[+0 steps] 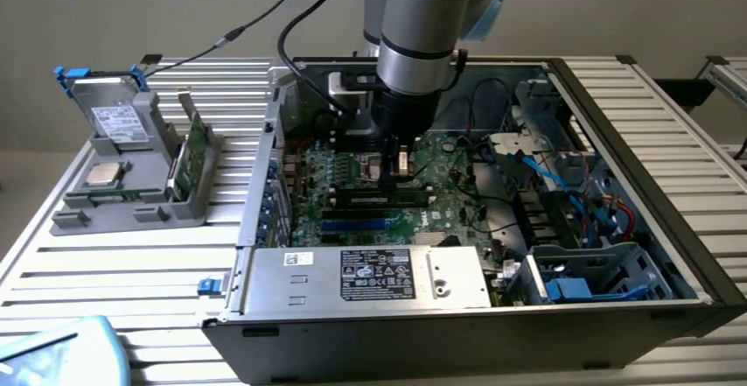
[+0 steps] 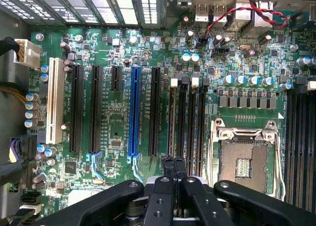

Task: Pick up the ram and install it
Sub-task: 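Press down the ram until it locks into place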

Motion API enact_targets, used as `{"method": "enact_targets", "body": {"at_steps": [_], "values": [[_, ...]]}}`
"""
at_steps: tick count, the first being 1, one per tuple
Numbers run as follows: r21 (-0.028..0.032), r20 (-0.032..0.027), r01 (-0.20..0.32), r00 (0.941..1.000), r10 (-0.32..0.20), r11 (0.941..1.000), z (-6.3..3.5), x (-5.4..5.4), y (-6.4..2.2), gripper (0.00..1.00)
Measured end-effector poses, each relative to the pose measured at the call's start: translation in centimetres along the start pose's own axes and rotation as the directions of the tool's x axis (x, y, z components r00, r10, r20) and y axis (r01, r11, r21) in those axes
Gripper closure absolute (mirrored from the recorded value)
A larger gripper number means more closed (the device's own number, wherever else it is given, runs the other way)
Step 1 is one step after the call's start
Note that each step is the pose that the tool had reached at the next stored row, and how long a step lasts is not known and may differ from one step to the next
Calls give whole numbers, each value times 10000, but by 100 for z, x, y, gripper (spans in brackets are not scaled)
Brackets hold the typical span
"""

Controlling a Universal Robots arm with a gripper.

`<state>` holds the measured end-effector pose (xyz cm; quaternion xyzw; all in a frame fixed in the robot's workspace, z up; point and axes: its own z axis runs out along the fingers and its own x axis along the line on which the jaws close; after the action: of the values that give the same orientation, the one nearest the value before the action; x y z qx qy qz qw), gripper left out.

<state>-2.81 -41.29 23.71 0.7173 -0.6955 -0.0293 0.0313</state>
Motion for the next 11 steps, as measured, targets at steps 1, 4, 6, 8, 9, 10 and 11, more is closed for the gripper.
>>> {"method": "enact_targets", "body": {"at_steps": [1, 4, 6, 8, 9, 10, 11], "values": [[0, 0, 0, 10000, 0, 10000, -1, 1, -6, 89], [1, 2, -1, 10000, 1, 10000, -4, 4, -51, 89], [0, 3, 0, 10000, 0, 10000, -9, 10, -99, 89], [-3, 11, 1, 10000, -1, 10000, -14, 20, -161, 89], [-5, 16, 2, 10000, -2, 10000, -17, 25, -196, 89], [-8, 19, 2, 10000, -1, 10000, -20, 30, -232, 89], [-11, 21, 1, 10000, -1, 10000, -22, 33, -260, 89]]}}
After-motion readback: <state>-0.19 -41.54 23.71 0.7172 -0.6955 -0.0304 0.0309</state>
